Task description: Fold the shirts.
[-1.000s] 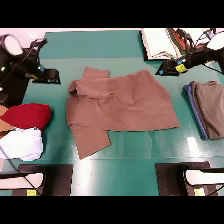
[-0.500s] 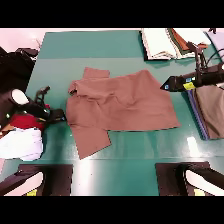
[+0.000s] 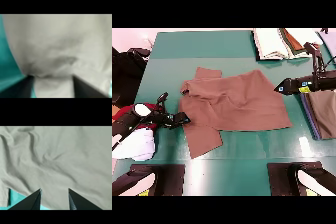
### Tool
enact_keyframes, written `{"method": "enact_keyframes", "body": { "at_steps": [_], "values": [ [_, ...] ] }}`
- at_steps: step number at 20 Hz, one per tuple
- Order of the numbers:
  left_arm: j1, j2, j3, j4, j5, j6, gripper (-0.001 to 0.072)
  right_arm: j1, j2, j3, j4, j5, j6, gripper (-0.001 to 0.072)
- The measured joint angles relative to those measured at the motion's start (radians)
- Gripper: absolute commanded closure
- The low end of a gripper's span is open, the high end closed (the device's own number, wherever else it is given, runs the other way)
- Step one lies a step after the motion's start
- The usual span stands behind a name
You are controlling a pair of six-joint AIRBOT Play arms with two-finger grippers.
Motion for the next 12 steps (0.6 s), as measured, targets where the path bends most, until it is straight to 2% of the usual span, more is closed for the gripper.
{"method": "enact_keyframes", "body": {
  "at_steps": [1,4,7,8,9,12],
  "values": [
    [-0.006,0.001,0.002,-0.004,0.008,-0.006,0.0680,-0.007,0.002,-0.001,0.000,0.006,0.000,0.0324],
    [-0.016,0.002,0.032,-0.011,0.012,-0.012,0.0681,-0.064,0.014,-0.032,-0.006,0.043,0.000,0.0324],
    [-0.020,0.006,0.090,-0.012,-0.019,0.001,0.0681,-0.196,0.055,-0.152,-0.018,0.065,0.000,0.0321],
    [-0.021,0.008,0.112,-0.008,-0.031,0.008,0.0681,-0.251,0.068,-0.202,-0.031,0.068,0.000,0.0294],
    [-0.020,0.008,0.130,-0.004,-0.040,0.014,0.0681,-0.311,0.078,-0.252,-0.046,0.074,0.000,0.0158],
    [-0.022,0.010,0.164,0.003,-0.061,0.031,0.0680,-0.498,0.077,-0.397,-0.063,0.087,-0.002,0.0159]
  ]
}}
